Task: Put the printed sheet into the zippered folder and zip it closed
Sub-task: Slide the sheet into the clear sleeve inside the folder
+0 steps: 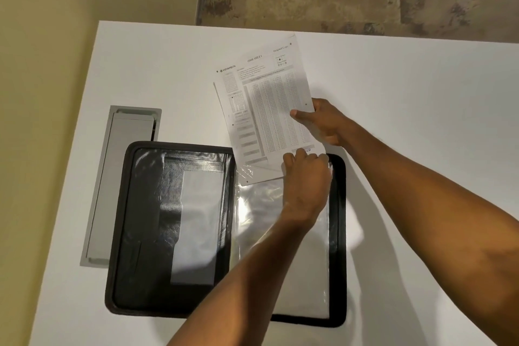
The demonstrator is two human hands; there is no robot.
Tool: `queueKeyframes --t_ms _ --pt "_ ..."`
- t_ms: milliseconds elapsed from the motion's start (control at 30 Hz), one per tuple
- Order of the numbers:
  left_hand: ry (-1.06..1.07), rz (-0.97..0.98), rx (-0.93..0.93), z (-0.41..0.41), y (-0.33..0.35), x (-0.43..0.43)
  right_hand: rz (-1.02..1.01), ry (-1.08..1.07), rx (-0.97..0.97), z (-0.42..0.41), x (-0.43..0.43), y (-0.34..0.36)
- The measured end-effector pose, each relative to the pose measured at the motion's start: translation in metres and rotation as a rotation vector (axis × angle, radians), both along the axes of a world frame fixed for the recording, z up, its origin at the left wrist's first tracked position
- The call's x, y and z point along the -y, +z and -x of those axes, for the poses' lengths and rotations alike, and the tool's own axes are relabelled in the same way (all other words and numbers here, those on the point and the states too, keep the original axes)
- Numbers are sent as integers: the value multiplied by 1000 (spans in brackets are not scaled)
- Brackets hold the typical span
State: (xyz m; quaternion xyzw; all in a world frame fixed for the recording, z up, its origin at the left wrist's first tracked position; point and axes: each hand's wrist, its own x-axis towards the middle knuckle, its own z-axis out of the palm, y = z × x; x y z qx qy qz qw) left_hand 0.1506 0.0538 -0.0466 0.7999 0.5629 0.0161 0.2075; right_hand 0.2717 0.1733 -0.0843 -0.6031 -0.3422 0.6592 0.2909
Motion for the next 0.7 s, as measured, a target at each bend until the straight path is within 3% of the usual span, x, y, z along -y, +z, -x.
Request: queueKeyframes --t_ms 500,700 --pt "-65 68 -105 -15 4 0 51 -21 -9 3 6 -8" --pt "-40 -28 -56 -10 -7 1 121 -85 -3 5 13 -13"
